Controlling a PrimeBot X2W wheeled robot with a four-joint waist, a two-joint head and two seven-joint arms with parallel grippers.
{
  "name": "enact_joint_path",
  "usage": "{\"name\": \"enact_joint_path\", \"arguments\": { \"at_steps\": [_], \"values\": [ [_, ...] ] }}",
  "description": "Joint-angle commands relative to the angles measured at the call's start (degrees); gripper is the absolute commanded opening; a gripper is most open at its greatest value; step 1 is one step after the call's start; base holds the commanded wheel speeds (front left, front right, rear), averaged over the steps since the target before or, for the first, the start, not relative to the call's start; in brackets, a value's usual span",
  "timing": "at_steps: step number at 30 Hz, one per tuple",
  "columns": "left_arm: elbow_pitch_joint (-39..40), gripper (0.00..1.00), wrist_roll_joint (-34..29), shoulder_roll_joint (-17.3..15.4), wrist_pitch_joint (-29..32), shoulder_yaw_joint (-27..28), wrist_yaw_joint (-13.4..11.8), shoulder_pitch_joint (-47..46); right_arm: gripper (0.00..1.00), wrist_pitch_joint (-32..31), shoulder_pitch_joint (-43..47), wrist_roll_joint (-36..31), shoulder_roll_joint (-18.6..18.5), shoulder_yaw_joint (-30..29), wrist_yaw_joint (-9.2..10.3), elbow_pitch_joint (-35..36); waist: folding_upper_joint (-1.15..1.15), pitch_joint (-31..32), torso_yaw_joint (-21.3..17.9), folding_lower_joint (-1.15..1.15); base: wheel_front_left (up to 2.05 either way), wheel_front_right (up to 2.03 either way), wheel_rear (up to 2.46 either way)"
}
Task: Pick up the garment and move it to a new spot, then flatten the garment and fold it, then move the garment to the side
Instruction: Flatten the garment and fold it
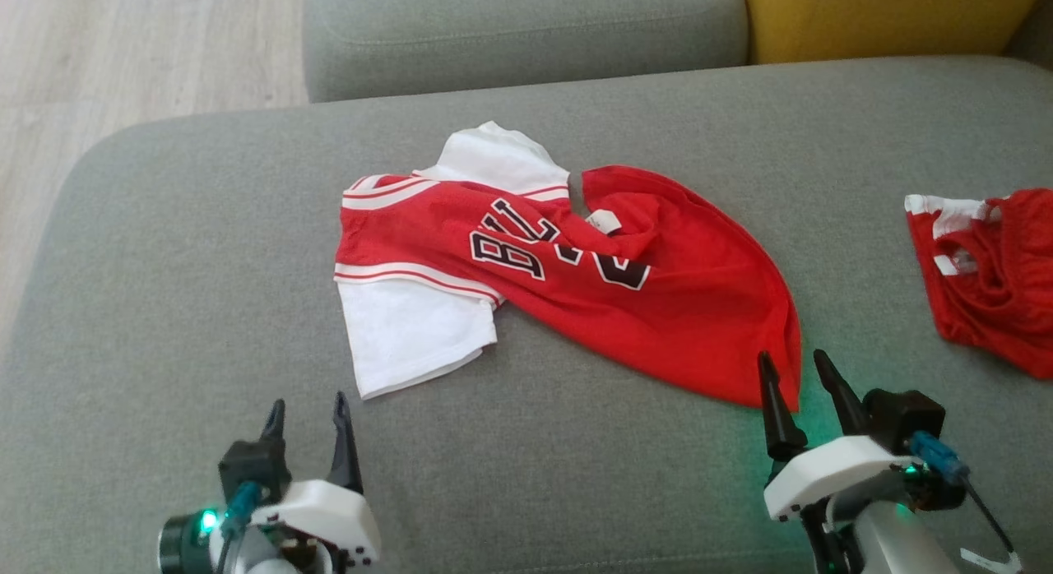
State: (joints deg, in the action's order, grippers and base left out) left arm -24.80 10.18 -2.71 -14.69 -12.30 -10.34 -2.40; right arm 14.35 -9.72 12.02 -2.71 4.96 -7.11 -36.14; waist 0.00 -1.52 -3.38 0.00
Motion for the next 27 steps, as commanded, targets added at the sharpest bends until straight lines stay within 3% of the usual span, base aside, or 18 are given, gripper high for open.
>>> {"name": "enact_joint_path", "arguments": {
  "at_steps": [1,10,22,23,24,25,26,27],
  "values": [
    [2.4,1.00,0.1,-0.2,-0.3,1.3,0.0,-1.9,1.00,0.6,-1.6,-0.2,-0.2,1.1,-0.37,1.4,0.00,0.5,0.4,0.00,0.00,0.00,0.00],
    [2.1,1.00,1.3,-0.2,-0.3,-1.4,-0.2,-2.2,1.00,0.6,-1.6,-2.4,-0.2,-1.0,-0.37,-0.8,0.00,-0.3,0.1,0.00,0.00,0.00,0.00],
    [1.2,1.00,3.1,-0.2,-0.3,-4.6,-1.1,-4.8,1.00,0.6,-5.2,-4.8,-0.2,-3.3,-0.37,-10.6,0.00,-3.5,1.0,0.00,0.00,0.00,0.00],
    [1.1,1.00,3.2,-0.2,-0.3,-4.5,-1.1,-4.8,0.90,0.6,-5.5,-4.9,-0.2,-3.0,-0.37,-11.3,0.00,-3.7,1.0,0.00,0.00,0.00,0.00],
    [1.0,1.00,3.3,-0.2,-0.3,-4.5,-1.2,-4.9,0.58,0.6,-5.9,-4.7,-0.2,-2.8,-0.37,-12.2,0.00,-3.8,0.9,0.00,0.00,0.00,0.00],
    [0.8,1.00,3.4,-0.2,-0.3,-4.5,-1.2,-5.0,0.08,0.6,-6.3,-4.4,-0.2,-2.2,-0.37,-13.1,0.00,-3.9,0.9,0.00,0.00,0.00,0.00],
    [0.6,1.00,3.8,-0.2,-0.3,-4.5,-1.0,-5.0,0.00,0.6,-6.6,-3.7,-0.2,-1.4,-0.37,-14.2,0.00,-4.0,0.9,0.00,0.00,0.00,0.00],
    [0.4,1.00,4.6,-0.2,-0.3,-4.4,-0.7,-5.1,0.00,0.6,-6.9,-3.1,-0.2,-0.8,-0.37,-15.1,0.00,-4.0,0.8,0.00,0.00,0.00,0.00]
  ]
}}
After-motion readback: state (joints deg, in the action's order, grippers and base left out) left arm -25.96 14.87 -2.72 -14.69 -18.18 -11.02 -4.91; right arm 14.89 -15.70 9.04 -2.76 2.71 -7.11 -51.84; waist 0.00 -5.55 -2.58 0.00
